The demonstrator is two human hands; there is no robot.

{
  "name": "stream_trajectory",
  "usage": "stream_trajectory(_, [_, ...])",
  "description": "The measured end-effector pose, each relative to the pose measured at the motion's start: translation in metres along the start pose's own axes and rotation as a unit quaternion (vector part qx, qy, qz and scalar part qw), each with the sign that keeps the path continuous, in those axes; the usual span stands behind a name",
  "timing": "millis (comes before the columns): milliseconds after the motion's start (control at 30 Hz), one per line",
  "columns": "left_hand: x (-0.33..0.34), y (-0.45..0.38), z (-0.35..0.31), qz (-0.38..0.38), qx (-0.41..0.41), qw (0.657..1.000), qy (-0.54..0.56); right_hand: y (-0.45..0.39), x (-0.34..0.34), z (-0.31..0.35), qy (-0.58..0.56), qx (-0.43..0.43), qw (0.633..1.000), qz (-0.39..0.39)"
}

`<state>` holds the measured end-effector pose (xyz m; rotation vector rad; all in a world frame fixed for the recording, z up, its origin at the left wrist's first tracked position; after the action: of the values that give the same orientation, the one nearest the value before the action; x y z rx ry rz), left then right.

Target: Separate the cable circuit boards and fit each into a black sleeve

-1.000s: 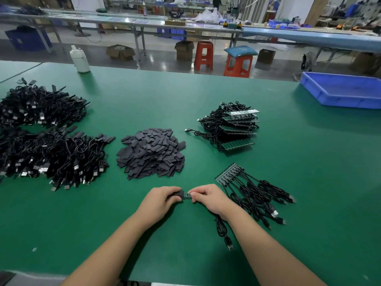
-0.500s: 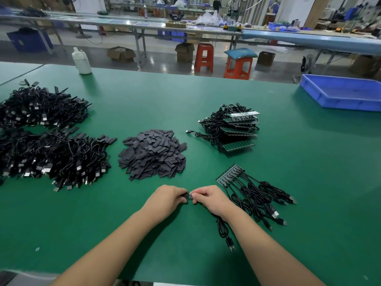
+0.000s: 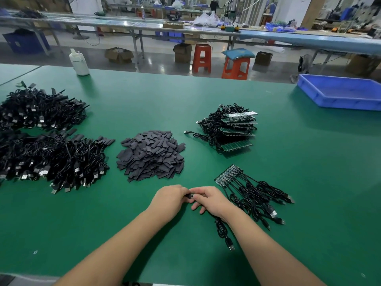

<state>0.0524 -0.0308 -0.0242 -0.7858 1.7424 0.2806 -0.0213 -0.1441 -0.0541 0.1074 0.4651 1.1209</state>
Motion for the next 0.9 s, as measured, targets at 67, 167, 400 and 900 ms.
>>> stream_trajectory(67, [0.002, -0.002, 0.000, 0.003, 0.003, 1.000, 0.011, 0.001, -0.001, 0.000, 0.004, 0.004, 1.000, 0.007])
stream_trajectory(167, [0.004, -0.003, -0.001, 0.015, 0.012, 0.999, 0.025, 0.002, -0.001, 0.002, 0.013, -0.002, 1.000, 0.011])
stream_trajectory(400, [-0.001, 0.001, 0.001, -0.005, 0.010, 0.996, 0.090, 0.001, -0.001, 0.001, -0.005, 0.001, 1.000, 0.012])
stream_trajectory(900, [0.016, -0.006, -0.013, 0.043, 0.074, 0.995, -0.044, 0.004, 0.000, 0.004, -0.014, -0.015, 1.000, 0.013])
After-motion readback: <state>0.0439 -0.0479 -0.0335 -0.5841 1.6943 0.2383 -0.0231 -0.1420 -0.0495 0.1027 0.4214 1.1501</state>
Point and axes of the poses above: each hand's wrist, its own y-axis away from the middle knuckle, its own x-axis out of the palm, z = x × y, the point moved 6 cm from there along -y, towards the middle knuckle, and after that the axes turned 13 degrees about -z, right-handed, at the moved point
